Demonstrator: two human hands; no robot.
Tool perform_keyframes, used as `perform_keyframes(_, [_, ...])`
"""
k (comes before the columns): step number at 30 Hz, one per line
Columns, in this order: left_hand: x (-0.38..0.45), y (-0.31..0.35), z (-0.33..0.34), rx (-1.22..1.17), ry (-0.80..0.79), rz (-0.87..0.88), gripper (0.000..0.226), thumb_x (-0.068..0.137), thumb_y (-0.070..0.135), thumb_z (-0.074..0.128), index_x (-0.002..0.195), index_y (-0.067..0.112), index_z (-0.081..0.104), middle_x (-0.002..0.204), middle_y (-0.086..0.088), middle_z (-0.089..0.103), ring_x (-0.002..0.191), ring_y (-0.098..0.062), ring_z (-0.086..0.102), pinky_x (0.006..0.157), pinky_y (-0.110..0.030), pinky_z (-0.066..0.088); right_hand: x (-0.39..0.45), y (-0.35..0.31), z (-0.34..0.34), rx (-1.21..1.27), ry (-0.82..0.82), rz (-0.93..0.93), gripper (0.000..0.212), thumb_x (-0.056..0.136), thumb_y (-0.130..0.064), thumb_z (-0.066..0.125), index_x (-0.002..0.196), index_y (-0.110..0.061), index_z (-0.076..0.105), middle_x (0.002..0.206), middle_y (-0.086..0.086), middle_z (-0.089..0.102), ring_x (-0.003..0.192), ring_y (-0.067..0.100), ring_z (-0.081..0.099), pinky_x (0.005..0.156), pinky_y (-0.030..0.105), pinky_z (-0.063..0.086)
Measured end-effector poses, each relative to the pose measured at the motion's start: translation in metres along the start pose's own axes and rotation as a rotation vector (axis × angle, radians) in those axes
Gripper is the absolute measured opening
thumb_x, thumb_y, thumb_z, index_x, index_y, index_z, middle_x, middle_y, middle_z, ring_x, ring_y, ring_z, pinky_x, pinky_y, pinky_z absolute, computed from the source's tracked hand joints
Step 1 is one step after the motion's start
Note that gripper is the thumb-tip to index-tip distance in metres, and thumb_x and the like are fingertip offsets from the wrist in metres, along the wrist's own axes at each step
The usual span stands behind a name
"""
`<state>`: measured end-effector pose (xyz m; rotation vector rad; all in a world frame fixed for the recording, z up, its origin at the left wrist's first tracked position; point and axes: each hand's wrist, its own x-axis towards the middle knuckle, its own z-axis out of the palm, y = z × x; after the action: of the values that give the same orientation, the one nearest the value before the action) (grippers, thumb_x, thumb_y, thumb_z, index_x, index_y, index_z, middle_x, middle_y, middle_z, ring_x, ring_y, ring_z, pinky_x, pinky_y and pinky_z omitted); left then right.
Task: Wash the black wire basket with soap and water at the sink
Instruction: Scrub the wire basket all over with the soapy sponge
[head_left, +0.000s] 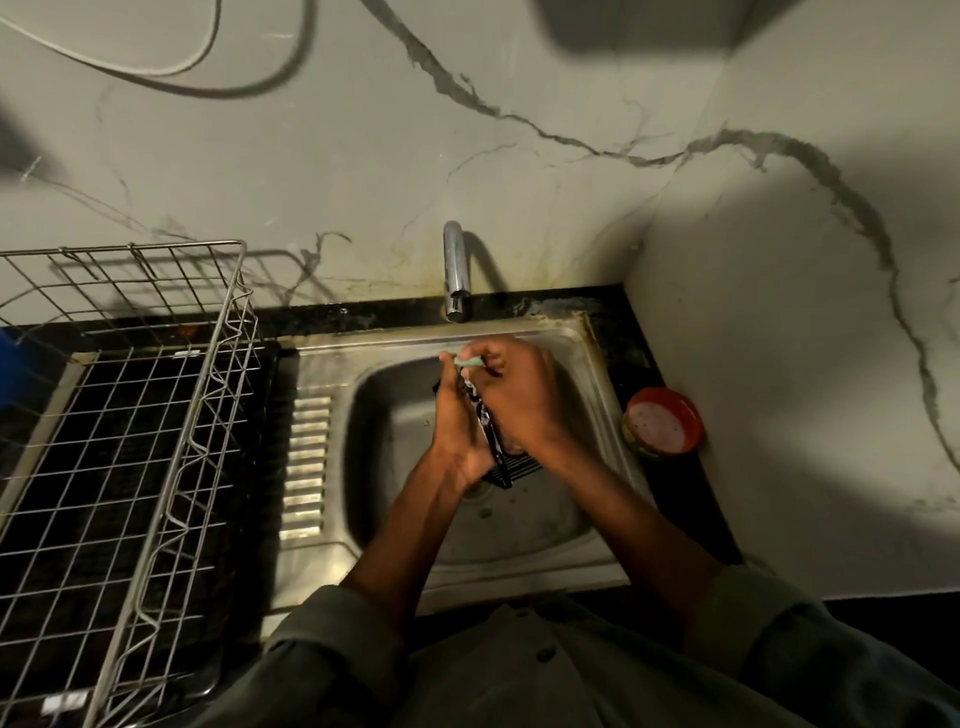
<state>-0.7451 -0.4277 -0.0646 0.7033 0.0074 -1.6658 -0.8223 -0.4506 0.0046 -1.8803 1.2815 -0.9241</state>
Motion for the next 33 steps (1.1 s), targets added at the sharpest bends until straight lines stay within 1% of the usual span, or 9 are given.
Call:
perform_keyframes(2, [-0.003, 0.004, -0.002, 0.008, 0.009, 0.007, 0.074, 0.096, 0.075, 0.049, 0.12, 0.01, 0.074, 0.127, -0.015, 0.067, 0.134, -0.032, 0.055, 0.124, -0.046, 0.032, -0.013, 0.005, -0.005, -0.027, -0.055, -0.058, 0.02, 0.084, -0.003, 0.075, 0.097, -0.017, 0.078, 0.098, -0.005, 0.076, 0.089, 0.003, 0.071, 0.083, 0.019, 0.057])
perform_keyframes(6, [0.001, 0.01, -0.009, -0.023, 0.055, 0.044, 0.087, 0.099, 0.075, 0.035, 0.098, 0.002, 0.083, 0.105, -0.02, 0.077, 0.095, -0.034, 0.077, 0.086, -0.044, 0.063, -0.04, 0.023, -0.026, -0.117, -0.345, -0.043, 0.025, 0.08, -0.003, 0.079, 0.097, -0.021, 0.08, 0.096, -0.007, 0.078, 0.084, -0.002, 0.071, 0.081, 0.021, 0.059])
perform_keyframes(12, [-0.005, -0.008, -0.005, 0.01, 0.03, 0.009, 0.064, 0.1, 0.065, 0.051, 0.131, 0.012, 0.071, 0.131, -0.012, 0.068, 0.126, -0.027, 0.065, 0.109, -0.041, 0.049, 0.0, -0.003, -0.004, -0.153, -0.093, -0.09, 0.02, 0.087, -0.011, 0.073, 0.103, -0.022, 0.078, 0.096, -0.003, 0.077, 0.086, 0.008, 0.071, 0.08, 0.029, 0.06])
perform_keyframes(14, [-0.009, -0.006, -0.001, 0.033, -0.006, -0.012, 0.08, 0.094, 0.073, 0.052, 0.146, 0.012, 0.061, 0.149, -0.017, 0.057, 0.14, -0.034, 0.052, 0.122, -0.048, 0.035, 0.023, -0.002, -0.007, -0.287, -0.017, -0.039, 0.023, 0.087, -0.007, 0.073, 0.107, -0.017, 0.077, 0.101, 0.002, 0.077, 0.089, 0.014, 0.071, 0.077, 0.025, 0.057])
perform_keyframes(17, [-0.013, 0.002, 0.001, 0.047, -0.029, 0.006, 0.086, 0.091, 0.082, 0.044, 0.129, 0.011, 0.074, 0.134, -0.021, 0.067, 0.12, -0.036, 0.065, 0.114, -0.052, 0.043, 0.026, 0.0, -0.015, -0.298, 0.022, 0.056, 0.023, 0.087, -0.007, 0.074, 0.109, -0.016, 0.077, 0.103, 0.002, 0.077, 0.085, 0.013, 0.071, 0.07, 0.021, 0.054])
perform_keyframes(20, [-0.011, 0.001, 0.0, 0.018, 0.005, 0.068, 0.069, 0.1, 0.071, 0.045, 0.123, 0.013, 0.075, 0.115, -0.013, 0.075, 0.106, -0.026, 0.073, 0.101, -0.041, 0.054, 0.006, -0.015, -0.003, -0.224, -0.138, -0.141, 0.021, 0.085, -0.007, 0.075, 0.103, -0.018, 0.079, 0.101, -0.002, 0.076, 0.089, 0.008, 0.068, 0.079, 0.023, 0.055])
perform_keyframes(25, [-0.008, 0.002, -0.005, 0.189, -0.008, 0.016, 0.097, 0.084, 0.094, 0.033, 0.131, 0.019, 0.073, 0.14, -0.018, 0.065, 0.134, -0.039, 0.058, 0.118, -0.063, 0.034, 0.031, 0.002, -0.016, -0.372, 0.084, 0.105, 0.027, 0.087, -0.007, 0.074, 0.112, -0.016, 0.075, 0.109, 0.003, 0.076, 0.098, 0.015, 0.07, 0.082, 0.025, 0.055])
perform_keyframes(28, [-0.005, -0.001, -0.005, 0.203, 0.006, 0.028, 0.093, 0.087, 0.091, 0.038, 0.139, 0.019, 0.068, 0.142, -0.018, 0.065, 0.136, -0.036, 0.057, 0.119, -0.06, 0.036, 0.025, -0.01, -0.003, -0.246, -0.067, 0.027, 0.021, 0.088, -0.009, 0.074, 0.108, -0.017, 0.076, 0.103, 0.001, 0.077, 0.092, 0.011, 0.071, 0.082, 0.028, 0.059])
perform_keyframes(33, [-0.01, 0.001, -0.01, 0.212, -0.007, -0.006, 0.098, 0.083, 0.094, 0.034, 0.134, 0.019, 0.071, 0.139, -0.019, 0.066, 0.134, -0.038, 0.059, 0.116, -0.061, 0.039, 0.026, 0.001, -0.011, -0.323, 0.056, 0.071, 0.019, 0.085, -0.009, 0.076, 0.103, -0.014, 0.078, 0.098, 0.003, 0.078, 0.085, 0.011, 0.071, 0.076, 0.023, 0.057])
